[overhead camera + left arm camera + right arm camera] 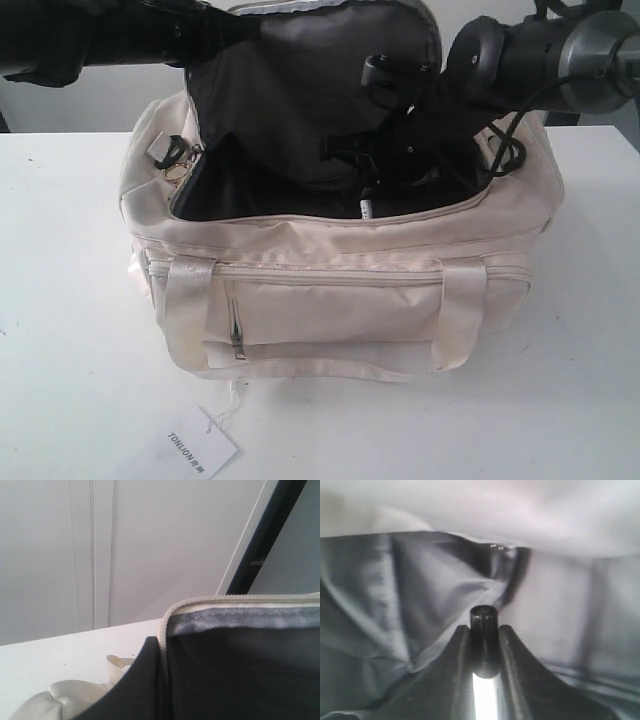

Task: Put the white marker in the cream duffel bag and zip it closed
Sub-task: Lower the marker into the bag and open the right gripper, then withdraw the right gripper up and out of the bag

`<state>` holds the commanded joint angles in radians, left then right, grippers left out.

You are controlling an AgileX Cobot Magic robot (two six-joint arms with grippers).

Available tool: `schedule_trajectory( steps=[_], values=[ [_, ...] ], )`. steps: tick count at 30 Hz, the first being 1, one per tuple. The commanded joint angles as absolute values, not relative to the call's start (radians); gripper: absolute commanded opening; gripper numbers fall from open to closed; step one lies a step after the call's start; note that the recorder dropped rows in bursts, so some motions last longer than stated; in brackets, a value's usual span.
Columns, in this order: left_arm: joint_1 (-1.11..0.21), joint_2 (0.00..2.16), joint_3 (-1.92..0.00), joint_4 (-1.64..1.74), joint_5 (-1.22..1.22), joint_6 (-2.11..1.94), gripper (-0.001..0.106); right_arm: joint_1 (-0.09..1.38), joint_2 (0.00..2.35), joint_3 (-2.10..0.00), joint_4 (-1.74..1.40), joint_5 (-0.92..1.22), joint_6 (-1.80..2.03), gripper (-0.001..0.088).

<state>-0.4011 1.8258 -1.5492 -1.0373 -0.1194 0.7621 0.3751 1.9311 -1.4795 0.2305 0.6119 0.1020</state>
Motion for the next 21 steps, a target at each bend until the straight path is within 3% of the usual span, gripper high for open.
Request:
schedule_trajectory(
  steps=[11, 12, 15, 21],
  values=[
    [-0.401, 1.826, -1.549, -1.037, -0.119, 0.762, 0.0, 0.375, 1.931, -1.48, -0.109, 0.727, 0.191, 0.0001],
    [-0.401, 1.826, -1.549, -1.037, -0.119, 0.762, 0.0, 0.375, 1.931, -1.48, -0.101, 0.727, 0.191, 0.003],
    [-0.401, 1.826, -1.549, -1.037, -0.119, 0.762, 0.0, 0.375, 1.931, -1.48, -0.101, 0.734, 0.213, 0.0241],
    [-0.401, 1.826, -1.549, -1.037, -0.119, 0.762, 0.0, 0.377, 1.925, -1.49, -0.01, 0.725, 0.232, 0.0272]
  ],
)
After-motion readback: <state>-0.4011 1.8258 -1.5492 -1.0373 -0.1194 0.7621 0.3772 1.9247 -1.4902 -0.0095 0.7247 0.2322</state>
